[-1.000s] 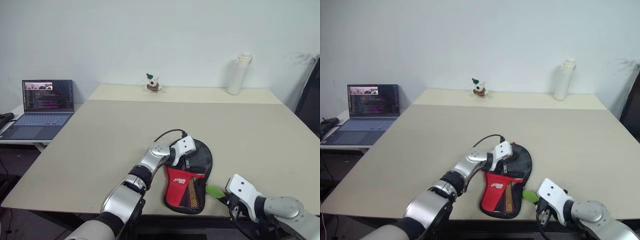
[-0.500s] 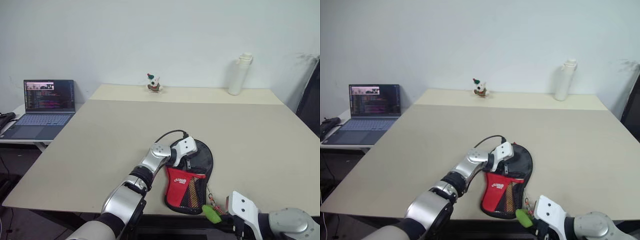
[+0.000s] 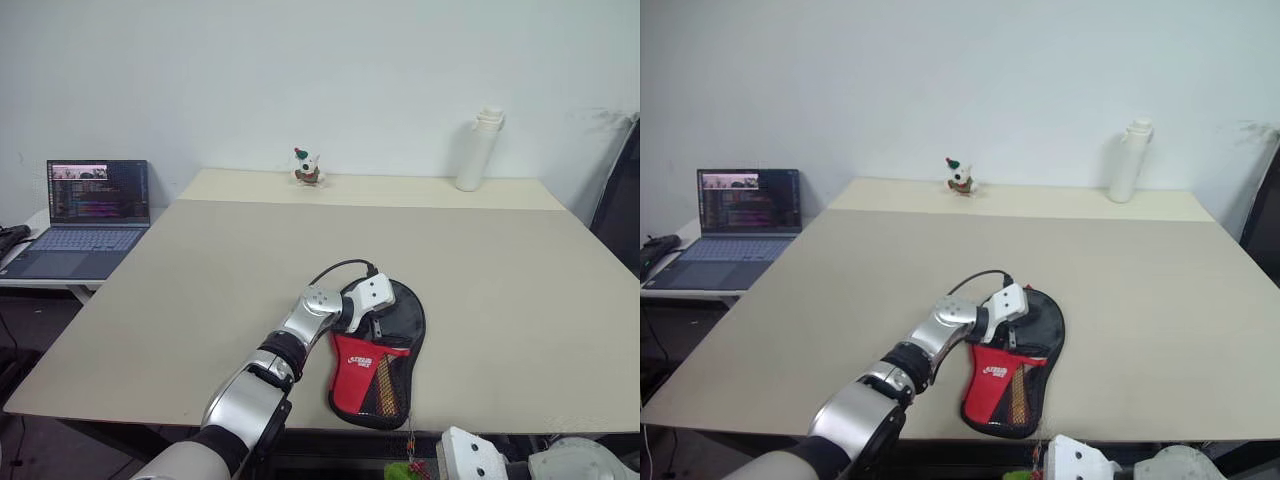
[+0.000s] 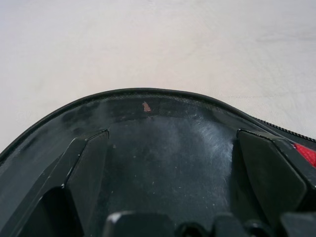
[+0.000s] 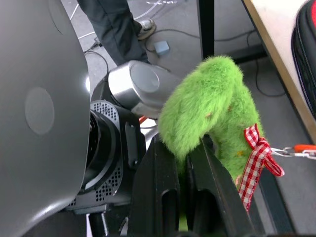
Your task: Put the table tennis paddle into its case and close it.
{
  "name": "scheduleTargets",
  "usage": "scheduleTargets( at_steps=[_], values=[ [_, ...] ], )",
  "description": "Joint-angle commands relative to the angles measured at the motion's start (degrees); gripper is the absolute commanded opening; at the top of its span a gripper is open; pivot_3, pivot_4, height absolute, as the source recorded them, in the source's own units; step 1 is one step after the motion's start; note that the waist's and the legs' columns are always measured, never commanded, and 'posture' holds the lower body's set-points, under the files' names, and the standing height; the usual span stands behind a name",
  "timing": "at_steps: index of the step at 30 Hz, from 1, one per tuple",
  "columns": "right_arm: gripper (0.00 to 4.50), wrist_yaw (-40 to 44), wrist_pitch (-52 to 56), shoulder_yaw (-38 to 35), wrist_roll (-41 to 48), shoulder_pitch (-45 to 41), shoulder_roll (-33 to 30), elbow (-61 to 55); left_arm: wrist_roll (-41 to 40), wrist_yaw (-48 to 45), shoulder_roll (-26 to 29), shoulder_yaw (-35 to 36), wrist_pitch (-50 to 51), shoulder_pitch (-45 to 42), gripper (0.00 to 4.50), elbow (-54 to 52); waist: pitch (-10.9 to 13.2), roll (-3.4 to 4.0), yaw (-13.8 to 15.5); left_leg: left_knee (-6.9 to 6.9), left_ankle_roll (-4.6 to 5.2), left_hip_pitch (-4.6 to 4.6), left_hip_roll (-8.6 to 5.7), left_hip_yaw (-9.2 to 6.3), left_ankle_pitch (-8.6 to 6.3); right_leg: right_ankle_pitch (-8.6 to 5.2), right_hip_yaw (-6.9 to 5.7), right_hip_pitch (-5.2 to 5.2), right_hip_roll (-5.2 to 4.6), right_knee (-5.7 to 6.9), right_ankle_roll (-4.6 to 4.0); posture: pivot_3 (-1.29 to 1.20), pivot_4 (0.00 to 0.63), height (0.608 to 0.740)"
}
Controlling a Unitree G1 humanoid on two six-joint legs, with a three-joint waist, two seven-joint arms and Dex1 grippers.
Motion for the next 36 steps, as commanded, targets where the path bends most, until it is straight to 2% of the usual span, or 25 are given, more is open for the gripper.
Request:
scheduleTargets(
  at_steps=[1,2,5,9,14,18,26,29,31,36],
  values=[
    [0.02,-0.06,0.34,-1.00,1.26,-1.79,-0.05,-2.86,3.29,0.25,0.81,-2.57,1.83,2.32,4.50,1.77,0.00,0.00,0.00,0.00,0.00,0.00,0.00,-0.02,0.00,0.00,0.00,0.00,0.00,0.00,0.00,0.00,0.150,0.740],
    [0.02,-0.32,1.11,-2.40,2.62,-2.50,0.53,-2.43,3.27,0.30,0.81,-2.57,1.84,2.35,4.50,1.74,0.00,0.00,0.01,0.00,0.00,0.00,0.00,-0.03,0.00,0.00,0.00,0.00,0.00,0.00,0.00,0.00,0.150,0.740],
    [0.76,-0.63,2.95,-5.29,5.52,-5.89,1.64,-1.28,3.20,0.53,0.66,-2.55,1.81,2.56,4.50,1.61,-0.01,-0.01,0.02,0.00,0.00,0.00,0.00,-0.07,0.00,0.00,0.00,0.00,0.01,0.02,0.00,0.00,0.150,0.740],
    [2.09,-1.37,7.02,-8.82,11.71,-10.12,2.83,-0.50,2.93,0.69,0.29,-2.49,1.89,3.01,4.50,1.12,-0.01,-0.01,0.05,0.01,0.00,0.01,-0.01,-0.18,0.00,0.00,-0.01,0.01,0.00,0.03,0.00,0.00,0.150,0.740],
    [2.09,-2.69,12.83,-14.77,21.77,-14.25,2.99,0.60,2.56,0.71,0.00,-2.40,2.14,3.68,4.50,0.25,-0.02,0.00,0.14,0.02,0.00,0.00,-0.02,-0.22,0.00,0.01,-0.03,0.03,-0.01,0.02,0.00,0.00,0.150,0.740],
    [2.09,-4.98,14.73,-16.86,25.69,-15.23,3.11,1.22,2.07,0.73,-0.11,-2.18,2.46,4.48,4.50,-1.04,-0.02,0.01,0.27,0.01,0.00,-0.01,-0.02,-0.25,0.00,0.01,-0.05,0.03,-0.02,0.01,-0.01,0.00,0.150,0.740],
    [2.09,-6.11,4.60,-17.16,14.01,-25.13,7.11,23.87,-6.35,-5.84,5.55,2.79,10.38,8.85,4.50,-18.48,0.07,0.09,-0.46,-0.03,0.01,-0.04,0.00,-0.22,0.00,-0.04,-0.02,-0.07,0.00,0.08,-0.12,0.00,0.150,0.740],
    [2.09,-5.36,-6.86,-15.59,6.85,-28.65,11.52,34.06,-12.55,-9.23,12.77,7.29,18.50,13.89,4.50,-34.00,0.26,0.22,-1.10,-0.11,0.01,-0.14,0.07,-0.27,0.00,-0.09,-0.01,-0.20,0.15,0.12,-0.21,0.00,0.150,0.740],
    [2.09,-3.78,-11.94,-14.45,3.86,-31.16,13.59,39.65,-16.30,-8.95,17.18,10.88,24.18,17.63,4.50,-42.80,0.52,0.30,-1.77,-0.14,0.01,-0.15,0.17,-0.25,0.00,-0.12,0.06,-0.32,0.28,0.23,-0.28,0.00,0.150,0.740],
    [2.09,0.41,-18.87,-14.01,0.40,-37.38,17.10,53.33,-21.74,-3.41,22.38,17.34,34.33,26.70,4.50,-57.62,0.71,0.48,-1.73,-0.11,0.01,-0.15,0.23,-0.38,0.01,-0.16,0.00,-0.31,0.27,0.32,-0.37,0.00,0.150,0.740]
  ],
)
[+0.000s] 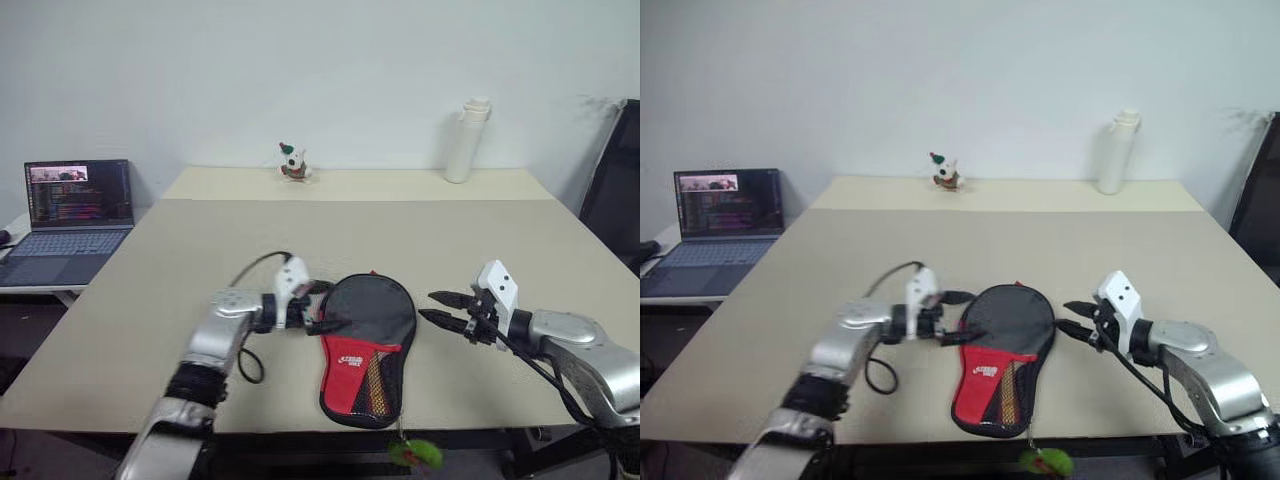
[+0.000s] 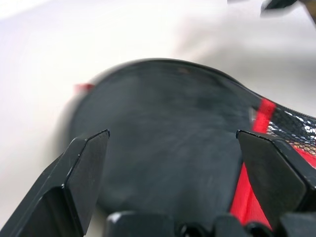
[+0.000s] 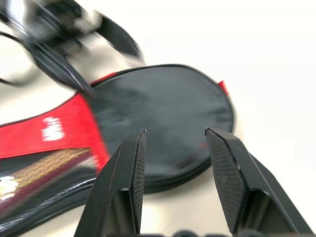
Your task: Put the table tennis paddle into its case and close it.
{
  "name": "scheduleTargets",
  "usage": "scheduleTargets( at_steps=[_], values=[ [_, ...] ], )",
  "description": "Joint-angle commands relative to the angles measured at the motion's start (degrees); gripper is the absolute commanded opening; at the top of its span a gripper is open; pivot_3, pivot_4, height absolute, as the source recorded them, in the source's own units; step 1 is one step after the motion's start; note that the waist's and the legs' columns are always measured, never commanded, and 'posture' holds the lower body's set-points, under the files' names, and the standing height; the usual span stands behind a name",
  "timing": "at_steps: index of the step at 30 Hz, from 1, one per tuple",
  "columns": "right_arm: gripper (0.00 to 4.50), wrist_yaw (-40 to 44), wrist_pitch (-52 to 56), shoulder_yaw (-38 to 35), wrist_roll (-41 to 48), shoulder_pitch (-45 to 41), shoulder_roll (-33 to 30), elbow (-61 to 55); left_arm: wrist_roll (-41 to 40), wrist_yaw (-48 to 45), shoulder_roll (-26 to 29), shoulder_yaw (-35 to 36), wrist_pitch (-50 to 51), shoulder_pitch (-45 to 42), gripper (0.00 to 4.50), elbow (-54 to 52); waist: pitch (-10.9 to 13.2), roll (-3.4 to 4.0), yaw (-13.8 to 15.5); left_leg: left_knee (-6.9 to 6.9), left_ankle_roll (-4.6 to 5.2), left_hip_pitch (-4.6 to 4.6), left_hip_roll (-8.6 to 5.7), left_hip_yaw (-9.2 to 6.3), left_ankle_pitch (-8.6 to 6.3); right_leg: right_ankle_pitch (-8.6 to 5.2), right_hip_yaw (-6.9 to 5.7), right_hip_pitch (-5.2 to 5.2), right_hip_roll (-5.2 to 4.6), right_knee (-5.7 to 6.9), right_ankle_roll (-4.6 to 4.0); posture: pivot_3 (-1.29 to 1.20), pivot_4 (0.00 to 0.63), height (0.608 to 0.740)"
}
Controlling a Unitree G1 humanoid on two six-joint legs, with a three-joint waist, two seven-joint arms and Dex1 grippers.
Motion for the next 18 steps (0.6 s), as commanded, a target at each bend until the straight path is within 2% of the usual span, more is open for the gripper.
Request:
scheduleTargets(
  at_steps=[1,7,10,18],
  values=[
    [2.09,4.01,-6.79,-0.69,-2.53,-4.61,1.19,8.65,-4.84,4.49,1.41,4.00,7.01,5.32,4.50,-11.97,0.02,0.01,0.07,0.02,0.00,0.01,-0.03,0.02,0.00,0.00,0.01,0.00,-0.03,0.00,0.00,0.00,0.150,0.740],
    [2.09,9.45,-15.75,0.70,-8.95,-13.59,1.45,27.40,-7.01,11.60,3.52,8.37,10.73,15.94,4.50,-23.58,0.12,0.01,0.80,0.06,-0.01,0.00,-0.21,0.11,0.00,0.17,0.02,0.05,-0.27,-0.05,-0.23,0.00,0.150,0.740],
    [2.09,11.03,-18.72,-0.39,-10.73,-16.06,0.27,33.20,-6.45,13.11,3.62,6.68,10.28,15.75,4.50,-24.02,0.13,0.03,1.22,0.06,-0.01,0.00,-0.19,0.04,0.01,0.18,0.02,0.06,-0.27,-0.04,-0.27,0.00,0.150,0.740],
    [2.09,10.65,-18.13,-2.79,-11.47,-17.46,-0.74,34.02,-3.57,14.95,3.92,3.01,5.68,13.76,4.50,-18.84,0.18,0.11,0.75,0.02,-0.02,0.02,-0.19,0.14,0.01,0.19,0.03,0.08,-0.26,-0.05,-0.29,0.00,0.150,0.740]
  ],
)
